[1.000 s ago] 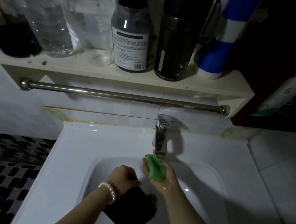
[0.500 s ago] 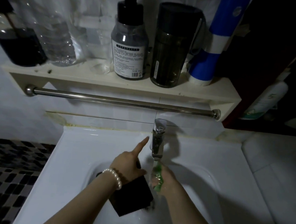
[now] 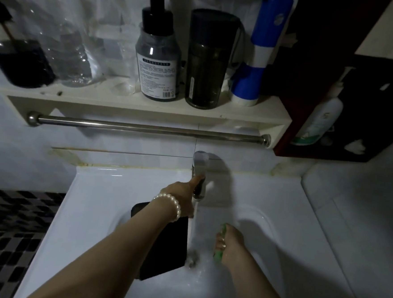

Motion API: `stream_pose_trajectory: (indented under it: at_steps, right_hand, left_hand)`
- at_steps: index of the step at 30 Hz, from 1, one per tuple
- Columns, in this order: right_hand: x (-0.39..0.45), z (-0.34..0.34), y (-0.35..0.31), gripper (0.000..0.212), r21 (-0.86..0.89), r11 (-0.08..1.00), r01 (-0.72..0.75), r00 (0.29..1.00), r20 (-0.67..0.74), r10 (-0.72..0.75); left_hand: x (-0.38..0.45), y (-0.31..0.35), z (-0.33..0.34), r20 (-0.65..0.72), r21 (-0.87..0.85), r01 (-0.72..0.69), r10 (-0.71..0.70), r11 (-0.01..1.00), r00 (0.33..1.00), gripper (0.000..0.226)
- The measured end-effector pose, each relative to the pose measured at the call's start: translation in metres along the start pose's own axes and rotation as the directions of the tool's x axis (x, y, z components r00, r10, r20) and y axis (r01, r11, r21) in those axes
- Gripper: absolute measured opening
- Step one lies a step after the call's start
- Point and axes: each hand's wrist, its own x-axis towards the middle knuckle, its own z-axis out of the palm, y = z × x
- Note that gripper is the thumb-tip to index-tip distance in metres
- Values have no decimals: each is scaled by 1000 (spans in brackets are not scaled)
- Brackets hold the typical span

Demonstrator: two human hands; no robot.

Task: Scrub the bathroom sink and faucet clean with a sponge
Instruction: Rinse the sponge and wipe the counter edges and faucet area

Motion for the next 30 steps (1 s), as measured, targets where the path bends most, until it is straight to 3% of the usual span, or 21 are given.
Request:
stream_pose_trajectory:
  at_steps: [7, 10, 13, 15, 19, 24, 28, 30]
  right_hand:
    - [-4, -10, 11, 42, 343, 939, 4, 972, 219, -84]
    - [-7, -14, 16, 36, 473, 880, 40, 943, 274, -190]
    - [-15, -17, 22, 41, 526, 850, 11, 933, 300, -198]
    - [-21, -13, 25, 51, 535, 844, -35, 935, 316, -161]
    - [-34, -2, 26, 45, 478, 878, 25, 934, 302, -191]
    - [-53, 4, 22, 48, 313, 946, 78, 872, 439, -217]
    - [-74, 16, 32, 23, 268, 949, 168, 838, 468, -281]
    - [-81, 24, 41, 20, 235, 946, 225, 850, 428, -308]
  left_hand:
    - [-36, -12, 34, -138, -55, 14, -22, 998, 990, 114]
    - [-56, -16, 60, -108, -11, 63, -64, 998, 992, 73]
    - [-72, -11, 80, -53, 8, 42, -42, 999, 998, 41]
    - [-80, -6, 88, -26, 10, 8, -7, 1000, 1000, 41]
    - [-90, 2, 88, 17, 41, -105, 105, 994, 994, 54]
    - [-99, -2, 74, -142, 42, -172, 176, 984, 974, 28]
    - [-102, -3, 61, -167, 76, -169, 180, 983, 969, 25]
    - [-103, -1, 56, -156, 97, -162, 175, 982, 972, 25]
